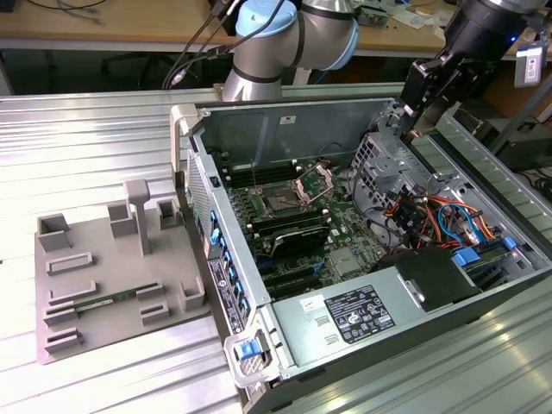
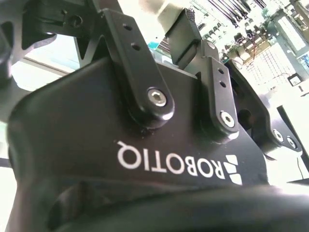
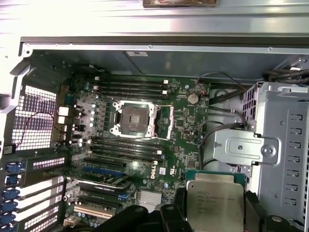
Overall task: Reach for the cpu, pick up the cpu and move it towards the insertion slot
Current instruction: 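Pick up the cpu and move it towards the insertion slot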
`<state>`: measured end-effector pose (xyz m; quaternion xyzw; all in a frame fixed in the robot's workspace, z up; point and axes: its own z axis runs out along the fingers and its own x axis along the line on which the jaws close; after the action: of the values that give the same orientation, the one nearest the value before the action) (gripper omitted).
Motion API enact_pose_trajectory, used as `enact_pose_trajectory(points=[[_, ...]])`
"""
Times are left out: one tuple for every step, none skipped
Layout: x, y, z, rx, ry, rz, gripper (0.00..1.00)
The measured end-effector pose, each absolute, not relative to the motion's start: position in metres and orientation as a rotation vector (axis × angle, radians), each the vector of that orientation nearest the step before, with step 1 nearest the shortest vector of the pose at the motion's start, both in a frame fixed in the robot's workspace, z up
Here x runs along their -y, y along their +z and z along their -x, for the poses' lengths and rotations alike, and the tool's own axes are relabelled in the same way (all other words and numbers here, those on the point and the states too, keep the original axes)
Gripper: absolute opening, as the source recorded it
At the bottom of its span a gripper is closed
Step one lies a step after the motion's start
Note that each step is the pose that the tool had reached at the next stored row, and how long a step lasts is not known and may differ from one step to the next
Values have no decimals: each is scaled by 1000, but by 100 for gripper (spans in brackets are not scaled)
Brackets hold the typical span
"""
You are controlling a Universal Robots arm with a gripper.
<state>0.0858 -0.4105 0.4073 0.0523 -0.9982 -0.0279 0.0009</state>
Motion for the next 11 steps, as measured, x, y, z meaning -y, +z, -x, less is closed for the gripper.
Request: enact_pose_trajectory(points=[[410,407,-87,3134,-87,-164,55],[410,407,-90,3134,-87,-164,55],[410,407,-92,3134,-88,-164,55],[411,407,-93,3134,-87,-164,55],[410,407,-96,3134,-87,-164,55],[410,407,-98,3134,-88,-164,55],[410,407,-99,3134,-88,-164,55],[410,407,-102,3134,-88,-164,55],[410,407,-103,3134,-88,-164,55],[410,407,-104,3134,-88,-164,55],[411,407,-106,3134,-88,-164,55]])
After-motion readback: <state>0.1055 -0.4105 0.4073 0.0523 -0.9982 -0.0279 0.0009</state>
